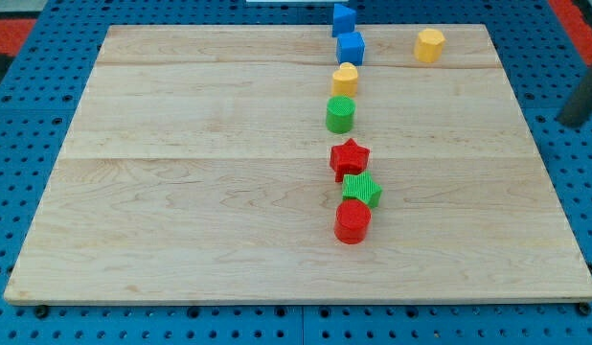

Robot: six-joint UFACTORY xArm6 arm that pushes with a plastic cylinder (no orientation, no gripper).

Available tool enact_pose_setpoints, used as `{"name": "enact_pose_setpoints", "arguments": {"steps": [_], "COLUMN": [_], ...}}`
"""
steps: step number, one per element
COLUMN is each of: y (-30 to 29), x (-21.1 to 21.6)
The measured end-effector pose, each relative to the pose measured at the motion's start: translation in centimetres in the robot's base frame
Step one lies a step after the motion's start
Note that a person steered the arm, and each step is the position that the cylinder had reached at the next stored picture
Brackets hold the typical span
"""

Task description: Place the yellow hexagon parallel to the yellow heart

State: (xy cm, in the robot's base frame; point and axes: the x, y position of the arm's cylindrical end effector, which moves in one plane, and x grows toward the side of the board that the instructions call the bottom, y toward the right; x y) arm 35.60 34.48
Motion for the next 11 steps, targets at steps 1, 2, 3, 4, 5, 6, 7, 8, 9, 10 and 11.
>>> {"name": "enact_pose_setpoints", "arguments": {"steps": [1,2,3,4,5,6,7,8,9,10,11], "y": [0.0,-1.0,-6.0,-13.7,-19.7,-18.5,-15.3,-12.5,-11.9,-9.1,-7.3], "x": [-11.8,-16.4,-16.4,-14.4,-12.4,-8.2,-9.8,-10.1,-8.9,-6.9,-8.1]}}
